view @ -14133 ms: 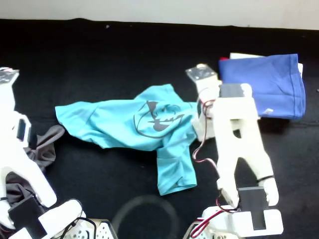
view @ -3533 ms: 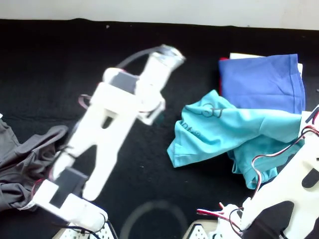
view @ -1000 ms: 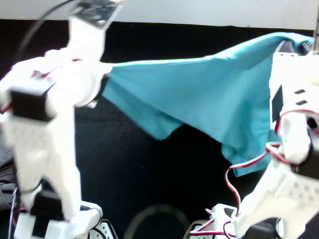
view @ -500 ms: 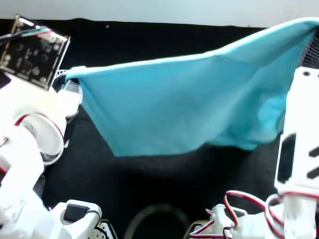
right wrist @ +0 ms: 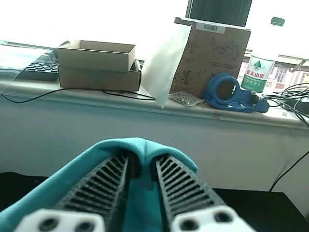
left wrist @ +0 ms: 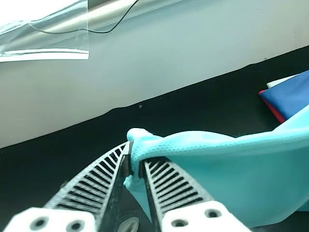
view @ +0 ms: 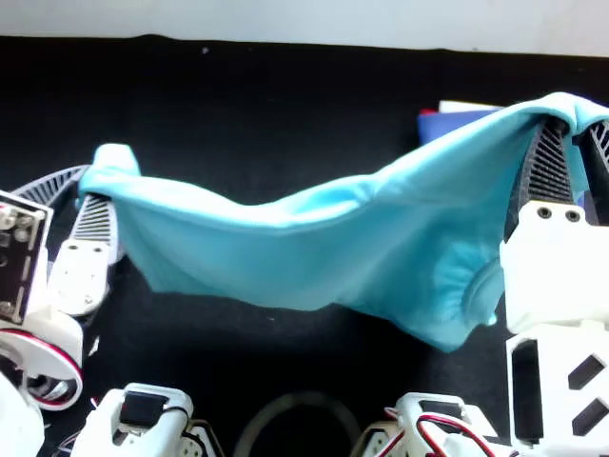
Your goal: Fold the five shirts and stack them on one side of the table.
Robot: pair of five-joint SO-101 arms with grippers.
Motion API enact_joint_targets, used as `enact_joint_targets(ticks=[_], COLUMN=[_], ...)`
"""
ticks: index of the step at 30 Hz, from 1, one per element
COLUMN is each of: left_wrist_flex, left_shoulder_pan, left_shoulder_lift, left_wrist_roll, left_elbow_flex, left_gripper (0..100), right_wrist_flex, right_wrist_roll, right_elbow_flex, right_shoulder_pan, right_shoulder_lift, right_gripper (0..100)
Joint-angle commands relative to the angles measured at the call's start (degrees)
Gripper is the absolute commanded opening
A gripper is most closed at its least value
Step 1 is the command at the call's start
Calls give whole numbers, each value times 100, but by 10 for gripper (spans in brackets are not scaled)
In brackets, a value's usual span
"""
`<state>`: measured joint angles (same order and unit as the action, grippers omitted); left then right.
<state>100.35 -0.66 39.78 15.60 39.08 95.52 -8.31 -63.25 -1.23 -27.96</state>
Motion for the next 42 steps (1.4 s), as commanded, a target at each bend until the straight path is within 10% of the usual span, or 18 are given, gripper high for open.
enact_joint_targets(ticks=[1,42], left_wrist_flex=[18,44], left_shoulder_pan=[-268,-593], left_shoulder_lift=[-13,1042], left_wrist_roll=[26,-18], left_elbow_flex=[101,-681], left_gripper=[9,9], right_wrist_flex=[40,-31], right_wrist_roll=[53,-404], right_elbow_flex=[-171,-171], right_shoulder_pan=[-40,-4], right_shoulder_lift=[4,-1200], right_gripper=[6,6])
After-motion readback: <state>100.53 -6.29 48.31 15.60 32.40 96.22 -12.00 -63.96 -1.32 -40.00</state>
